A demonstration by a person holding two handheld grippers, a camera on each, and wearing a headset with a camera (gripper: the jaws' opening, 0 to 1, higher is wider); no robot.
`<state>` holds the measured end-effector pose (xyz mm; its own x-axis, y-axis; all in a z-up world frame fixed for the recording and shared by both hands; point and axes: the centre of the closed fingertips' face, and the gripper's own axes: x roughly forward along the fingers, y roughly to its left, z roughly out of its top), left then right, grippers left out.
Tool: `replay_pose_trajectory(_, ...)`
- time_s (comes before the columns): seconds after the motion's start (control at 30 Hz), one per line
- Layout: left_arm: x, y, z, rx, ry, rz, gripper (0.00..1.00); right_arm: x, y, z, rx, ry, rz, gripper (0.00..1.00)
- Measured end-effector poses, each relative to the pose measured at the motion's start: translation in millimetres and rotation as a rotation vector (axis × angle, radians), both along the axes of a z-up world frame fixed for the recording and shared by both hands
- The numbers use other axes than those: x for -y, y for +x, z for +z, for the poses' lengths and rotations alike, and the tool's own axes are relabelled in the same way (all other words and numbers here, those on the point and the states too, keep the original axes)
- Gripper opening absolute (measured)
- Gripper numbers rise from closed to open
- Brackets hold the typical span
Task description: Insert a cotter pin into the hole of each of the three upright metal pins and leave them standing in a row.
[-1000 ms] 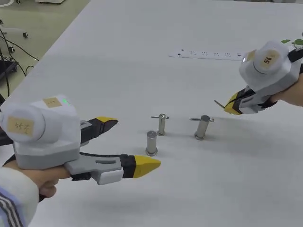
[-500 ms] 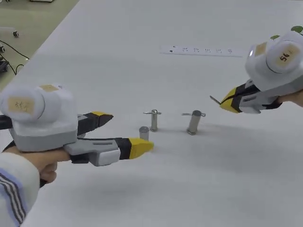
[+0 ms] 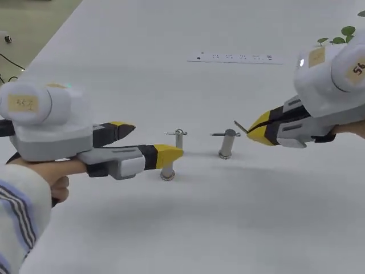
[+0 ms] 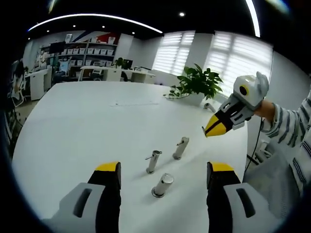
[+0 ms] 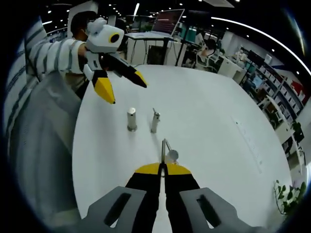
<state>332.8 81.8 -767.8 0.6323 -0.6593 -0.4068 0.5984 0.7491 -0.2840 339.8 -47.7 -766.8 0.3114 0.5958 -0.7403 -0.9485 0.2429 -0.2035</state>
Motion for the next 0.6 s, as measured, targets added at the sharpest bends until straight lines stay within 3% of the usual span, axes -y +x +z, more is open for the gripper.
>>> replay_pose_trajectory(0.07,4.7,1.2,1.2,-0.004,-0.001,-0.02,0.67,-5.9,-5.1,3.8,0.015,0.013,0.021,0.03)
replay_pose_trajectory(0.13,9.7,1.6,1.5,-0.01,0.001,-0.041,0.63,-10.2,-2.9,4.9,0.06,0.015,0.042,0.03)
replay_pose_trajectory(0.27,18.8,4.0,5.6,0.021,0.002,-0.064,0.63,-18.6,-10.6,4.1,0.062,0.031,0.052,0.03)
replay_pose_trajectory(0.4,31.6,2.6,9.3,0.015,-0.019,-0.105,0.62,-25.8,-16.8,2.3,0.074,0.031,0.068,0.03)
replay_pose_trajectory(0.5,40.2,-0.9,10.4,-0.013,-0.041,-0.135,0.57,-29.2,-19.5,1.7,0.067,0.041,0.077,0.03)
replay_pose_trajectory(0.6,47.3,-8.1,5.5,-0.111,-0.079,-0.149,0.51,-32.9,-21.5,0.8,0.071,0.047,0.093,0.03)
